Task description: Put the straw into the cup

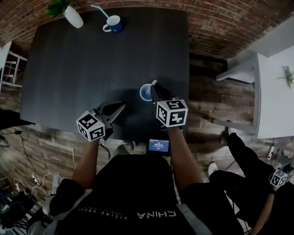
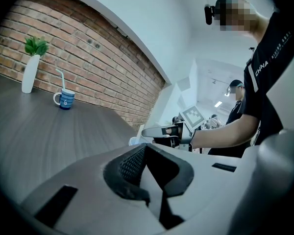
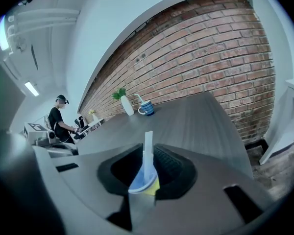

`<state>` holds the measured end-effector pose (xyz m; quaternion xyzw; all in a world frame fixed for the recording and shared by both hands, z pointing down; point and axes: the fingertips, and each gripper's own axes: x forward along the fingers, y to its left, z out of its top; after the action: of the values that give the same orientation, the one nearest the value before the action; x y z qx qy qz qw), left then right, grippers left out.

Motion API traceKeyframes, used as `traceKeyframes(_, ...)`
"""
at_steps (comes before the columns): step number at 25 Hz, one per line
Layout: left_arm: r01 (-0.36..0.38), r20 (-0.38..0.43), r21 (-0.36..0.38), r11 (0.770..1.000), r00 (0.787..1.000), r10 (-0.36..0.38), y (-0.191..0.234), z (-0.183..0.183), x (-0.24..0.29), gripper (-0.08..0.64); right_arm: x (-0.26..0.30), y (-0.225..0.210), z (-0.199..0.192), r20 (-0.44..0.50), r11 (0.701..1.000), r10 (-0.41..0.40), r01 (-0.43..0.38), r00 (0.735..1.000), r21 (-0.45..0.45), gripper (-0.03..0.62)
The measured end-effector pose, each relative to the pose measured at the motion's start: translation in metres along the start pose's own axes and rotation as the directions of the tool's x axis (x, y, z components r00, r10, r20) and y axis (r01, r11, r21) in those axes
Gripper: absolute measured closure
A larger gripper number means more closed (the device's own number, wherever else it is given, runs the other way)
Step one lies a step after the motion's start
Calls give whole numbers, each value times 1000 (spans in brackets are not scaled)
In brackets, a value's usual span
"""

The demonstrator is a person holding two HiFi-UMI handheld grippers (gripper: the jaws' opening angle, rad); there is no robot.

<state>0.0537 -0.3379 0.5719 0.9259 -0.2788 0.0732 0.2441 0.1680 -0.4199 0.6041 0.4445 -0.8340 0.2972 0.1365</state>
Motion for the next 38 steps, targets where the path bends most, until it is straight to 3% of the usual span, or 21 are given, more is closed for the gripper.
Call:
traceKeyframes(14, 112, 5, 53, 992, 994, -113, -16, 15, 4, 557, -47, 2, 12, 66, 994, -102, 100, 993, 33, 543)
traceKeyframes(23, 185, -35, 122, 975, 983, -182, -31, 22, -1, 557, -83, 47, 12, 108, 995, -86, 91, 990, -43, 545)
traceKeyframes(35, 277, -77, 178, 944, 960, -268, -36, 9, -35, 558, -97, 95, -10, 184, 989, -150, 150, 971, 11, 548)
traceKeyframes(36, 284, -81, 180, 942, 958, -274, -38, 7, -37, 558, -98, 97, -12, 189, 987, -158, 159, 969, 13, 588)
traceKeyframes(38, 296, -87, 180, 938, 955, -284, -39, 3, -39, 558, -100, 100, -15, 196, 985, -172, 173, 965, 15, 588)
